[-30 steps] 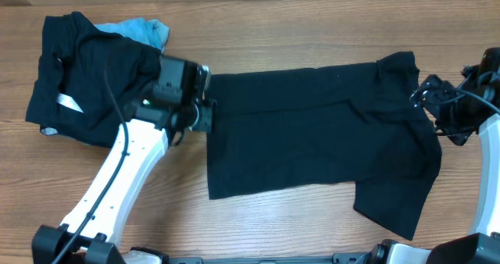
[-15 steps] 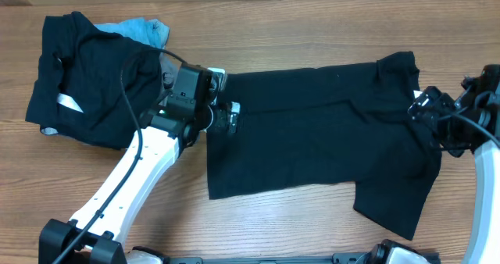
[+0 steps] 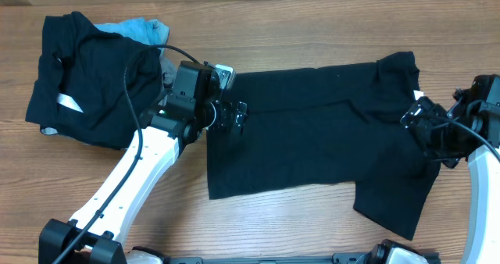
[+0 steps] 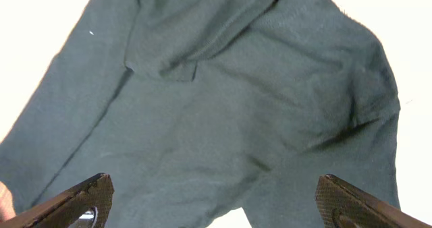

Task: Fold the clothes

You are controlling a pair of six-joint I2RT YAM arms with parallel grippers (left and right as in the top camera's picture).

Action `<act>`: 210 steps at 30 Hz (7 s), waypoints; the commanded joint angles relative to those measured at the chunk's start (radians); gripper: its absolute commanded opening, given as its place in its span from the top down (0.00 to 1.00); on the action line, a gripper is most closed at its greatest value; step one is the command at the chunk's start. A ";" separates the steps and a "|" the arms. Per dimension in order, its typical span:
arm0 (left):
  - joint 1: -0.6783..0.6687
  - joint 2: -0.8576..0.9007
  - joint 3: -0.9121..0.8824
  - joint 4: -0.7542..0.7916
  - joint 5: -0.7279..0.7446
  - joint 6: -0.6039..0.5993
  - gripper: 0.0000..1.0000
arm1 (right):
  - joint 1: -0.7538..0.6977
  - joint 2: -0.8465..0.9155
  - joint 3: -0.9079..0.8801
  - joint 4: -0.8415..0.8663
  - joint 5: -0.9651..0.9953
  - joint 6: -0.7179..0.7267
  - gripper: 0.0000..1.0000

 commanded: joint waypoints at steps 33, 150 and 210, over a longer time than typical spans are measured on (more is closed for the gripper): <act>-0.007 0.687 0.645 -0.205 -0.277 -0.105 0.96 | 0.235 0.545 0.108 0.649 0.090 0.053 0.96; 0.074 0.950 1.258 -0.414 -0.135 -0.172 0.82 | -0.133 0.363 -0.255 0.110 0.221 0.077 0.14; 0.072 0.950 1.258 -0.355 -0.136 -0.136 0.78 | -0.110 0.434 -0.224 0.018 0.035 0.082 0.96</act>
